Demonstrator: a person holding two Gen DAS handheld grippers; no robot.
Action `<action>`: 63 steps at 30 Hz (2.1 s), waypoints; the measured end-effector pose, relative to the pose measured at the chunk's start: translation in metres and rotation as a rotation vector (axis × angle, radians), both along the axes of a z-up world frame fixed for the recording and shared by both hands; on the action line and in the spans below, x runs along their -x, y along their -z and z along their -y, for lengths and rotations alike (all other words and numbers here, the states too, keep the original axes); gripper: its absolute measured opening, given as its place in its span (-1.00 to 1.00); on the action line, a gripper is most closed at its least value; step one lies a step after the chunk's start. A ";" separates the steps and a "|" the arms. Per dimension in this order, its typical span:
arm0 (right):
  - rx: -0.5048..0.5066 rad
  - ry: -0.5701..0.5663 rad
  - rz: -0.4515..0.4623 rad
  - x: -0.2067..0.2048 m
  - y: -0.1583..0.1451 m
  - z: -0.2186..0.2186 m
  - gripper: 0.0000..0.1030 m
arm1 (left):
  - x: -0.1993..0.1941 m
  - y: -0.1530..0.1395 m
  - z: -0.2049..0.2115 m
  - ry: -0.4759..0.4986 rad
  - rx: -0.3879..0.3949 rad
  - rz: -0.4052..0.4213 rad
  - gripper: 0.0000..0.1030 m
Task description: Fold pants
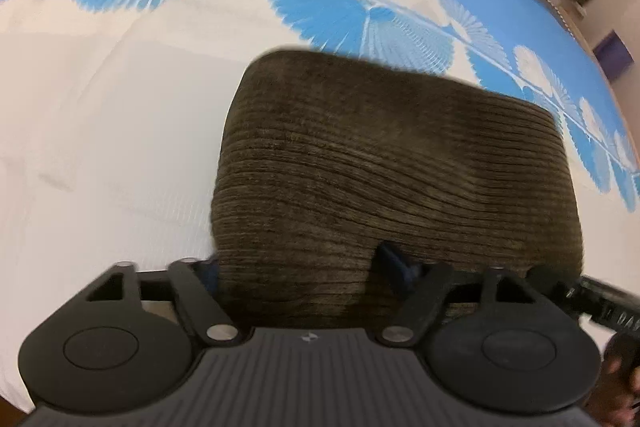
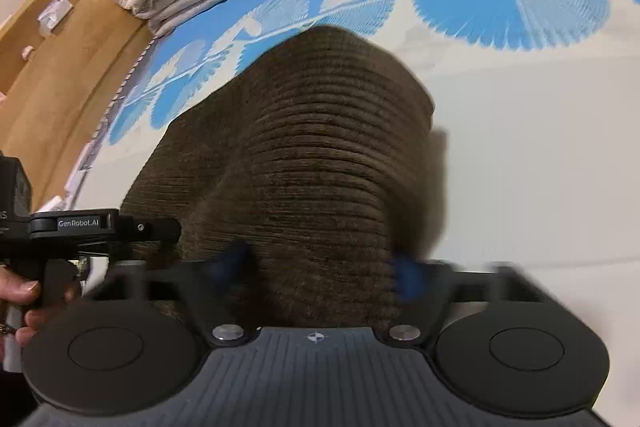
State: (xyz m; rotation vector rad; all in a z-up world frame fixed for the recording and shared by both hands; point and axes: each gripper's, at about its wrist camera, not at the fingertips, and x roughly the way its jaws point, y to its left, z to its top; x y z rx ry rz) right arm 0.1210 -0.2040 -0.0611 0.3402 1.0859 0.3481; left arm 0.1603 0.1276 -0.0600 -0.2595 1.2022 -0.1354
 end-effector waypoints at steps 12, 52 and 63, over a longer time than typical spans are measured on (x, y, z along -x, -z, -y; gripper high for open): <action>0.148 -0.038 0.146 -0.022 -0.087 0.064 -0.73 | -0.025 -0.016 0.091 0.117 0.116 0.095 -0.25; 0.221 0.215 -0.041 -0.029 -0.051 0.168 -0.48 | -0.029 0.013 0.142 0.249 0.159 -0.004 0.12; 0.332 0.038 0.197 0.009 -0.078 0.150 -0.25 | 0.003 -0.046 0.141 0.366 0.020 0.317 -0.30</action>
